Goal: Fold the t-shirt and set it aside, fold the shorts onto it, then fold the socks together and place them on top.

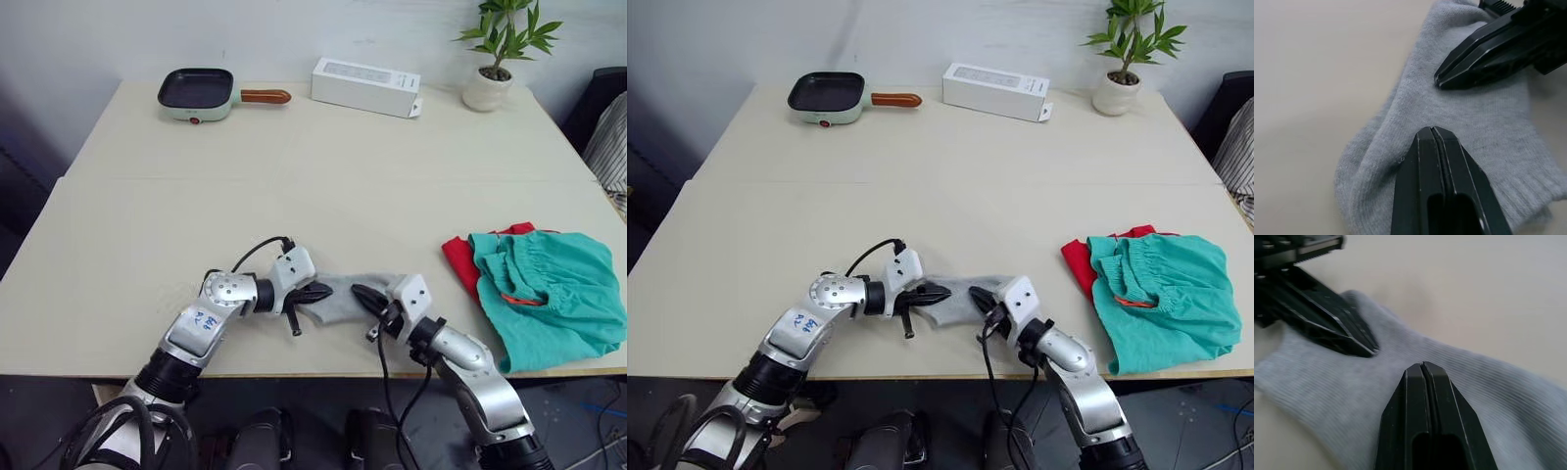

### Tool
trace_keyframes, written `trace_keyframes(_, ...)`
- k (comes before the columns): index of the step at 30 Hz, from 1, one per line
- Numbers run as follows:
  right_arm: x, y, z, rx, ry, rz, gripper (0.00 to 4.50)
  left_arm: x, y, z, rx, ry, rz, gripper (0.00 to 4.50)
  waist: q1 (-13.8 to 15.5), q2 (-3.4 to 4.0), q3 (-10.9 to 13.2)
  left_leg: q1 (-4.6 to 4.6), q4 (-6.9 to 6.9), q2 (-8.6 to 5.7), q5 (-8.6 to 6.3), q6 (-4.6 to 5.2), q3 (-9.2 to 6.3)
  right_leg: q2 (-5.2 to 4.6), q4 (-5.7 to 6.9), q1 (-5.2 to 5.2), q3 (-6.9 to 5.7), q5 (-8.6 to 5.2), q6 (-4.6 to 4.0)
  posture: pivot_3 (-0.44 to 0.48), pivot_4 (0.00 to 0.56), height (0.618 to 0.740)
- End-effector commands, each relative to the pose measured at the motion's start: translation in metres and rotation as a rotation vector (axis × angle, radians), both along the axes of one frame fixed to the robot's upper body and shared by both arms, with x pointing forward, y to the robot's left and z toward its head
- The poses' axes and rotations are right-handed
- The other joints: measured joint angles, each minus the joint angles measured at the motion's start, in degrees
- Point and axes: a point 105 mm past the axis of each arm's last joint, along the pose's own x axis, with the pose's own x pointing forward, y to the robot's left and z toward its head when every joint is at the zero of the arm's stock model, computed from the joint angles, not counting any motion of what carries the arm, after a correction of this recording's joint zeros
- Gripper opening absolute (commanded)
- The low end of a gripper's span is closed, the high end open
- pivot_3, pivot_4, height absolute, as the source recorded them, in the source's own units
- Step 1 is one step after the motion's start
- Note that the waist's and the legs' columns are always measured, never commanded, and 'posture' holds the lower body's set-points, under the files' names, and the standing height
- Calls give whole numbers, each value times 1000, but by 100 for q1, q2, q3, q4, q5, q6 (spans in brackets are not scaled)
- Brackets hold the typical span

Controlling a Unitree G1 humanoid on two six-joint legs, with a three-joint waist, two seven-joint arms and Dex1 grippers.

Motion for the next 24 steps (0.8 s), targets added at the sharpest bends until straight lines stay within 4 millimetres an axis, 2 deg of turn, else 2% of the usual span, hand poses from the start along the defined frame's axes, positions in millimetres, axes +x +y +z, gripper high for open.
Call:
trace_keyframes(1,6,-37,4,39,-16,-168,18,-4,16,-21,73,49,47,0,-9,1,0,12,-2,2,-16,-23,-1,-1,-5,12,2,0,-1,0,150,740)
trace_keyframes(4,5,-56,3,54,-16,-238,18,-4,22,-26,82,56,53,0,-6,2,-10,65,-33,2,-26,-30,6,-4,-11,45,14,0,-1,0,150,740)
trace_keyframes(6,4,-62,10,79,-45,-252,18,-2,20,-20,45,18,33,0,-7,7,-14,70,-53,2,-22,-36,8,-3,-14,40,16,-1,-4,0,150,740)
trace_keyframes(8,3,-59,31,149,-136,-232,18,-17,1,8,-105,-22,-130,0,-8,9,-15,70,-61,2,-18,-41,12,-1,-13,35,15,-4,-7,0,150,740)
trace_keyframes(10,0,-48,54,229,-218,-180,18,-16,-6,29,-156,-97,-181,0,-23,11,-14,65,-64,3,-14,-41,16,1,-11,27,15,-6,-11,0,150,740)
trace_keyframes(13,-3,-27,61,237,-235,-89,18,-7,-10,38,-163,-122,-156,0,-20,11,-14,63,-62,5,-2,-23,17,4,-11,26,15,-6,-12,0,150,740)
trace_keyframes(16,-3,0,47,183,-182,-6,18,4,-11,24,-102,-102,-100,0,-20,11,-14,64,-63,4,2,-14,17,4,-11,28,14,-6,-12,0,150,740)
trace_keyframes(19,-1,7,24,114,-112,-5,18,12,-6,6,-35,-71,-36,0,-20,11,-14,64,-67,2,3,-12,17,6,-11,26,12,-7,-12,0,150,740)
trace_keyframes(21,3,-3,15,106,-92,-65,18,11,-3,-1,-13,-52,-23,0,-11,11,-14,59,-67,0,3,-9,18,7,-12,23,10,-7,-12,0,150,740)
trace_keyframes(24,4,-28,8,118,-78,-170,18,6,-1,-6,14,-51,-43,0,-4,11,-14,60,-62,-2,1,-6,16,1,-13,28,11,-6,-12,0,150,740)
